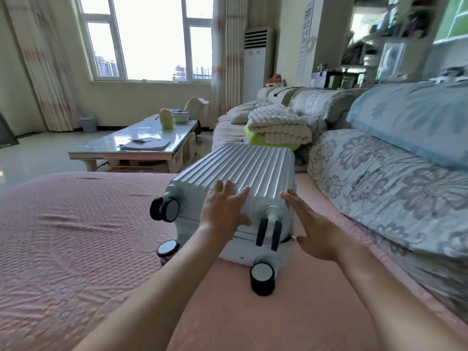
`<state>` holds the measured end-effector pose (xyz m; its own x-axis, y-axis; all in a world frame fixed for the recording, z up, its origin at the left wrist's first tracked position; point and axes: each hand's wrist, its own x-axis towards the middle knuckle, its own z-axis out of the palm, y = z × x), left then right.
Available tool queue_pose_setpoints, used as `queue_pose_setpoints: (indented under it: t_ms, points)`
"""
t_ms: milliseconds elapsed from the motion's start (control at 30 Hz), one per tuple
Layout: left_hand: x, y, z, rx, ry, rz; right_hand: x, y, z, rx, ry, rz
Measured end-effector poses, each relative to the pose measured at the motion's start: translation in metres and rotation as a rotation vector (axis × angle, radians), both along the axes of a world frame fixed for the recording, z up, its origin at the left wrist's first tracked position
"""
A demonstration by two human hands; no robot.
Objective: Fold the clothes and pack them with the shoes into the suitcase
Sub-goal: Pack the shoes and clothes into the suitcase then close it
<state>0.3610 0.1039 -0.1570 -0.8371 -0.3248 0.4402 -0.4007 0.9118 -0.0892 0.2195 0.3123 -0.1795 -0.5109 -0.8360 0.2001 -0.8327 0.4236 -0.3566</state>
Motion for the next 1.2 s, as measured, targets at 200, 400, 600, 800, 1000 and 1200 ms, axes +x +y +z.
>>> queue_pose_setpoints:
  t_ms: [200, 400, 600, 800, 1000, 1200]
  points:
    - [-0.005, 0.004, 0.008, 0.076, 0.005, -0.055, 0.032, -0.027, 0.031, -0.322, 0.374, -0.079]
    - [0.014, -0.046, 0.036, 0.297, 0.124, 0.012, 0.059, -0.078, 0.052, 0.038, 0.352, -0.066]
    - [0.019, -0.069, 0.031, 0.511, -0.01, 0.263, 0.084, -0.117, 0.023, 0.155, 0.609, -0.088]
    - [0.03, -0.052, 0.04, 0.419, -0.05, 0.215, 0.073, -0.104, 0.018, 0.162, 0.622, -0.139]
    - [0.032, -0.012, 0.043, 0.495, -0.151, 0.026, 0.063, -0.066, 0.04, 0.273, 0.55, -0.314]
    - [0.046, -0.01, 0.033, 0.985, 0.184, -0.277, 0.083, -0.09, 0.016, -0.037, 0.575, -0.168]
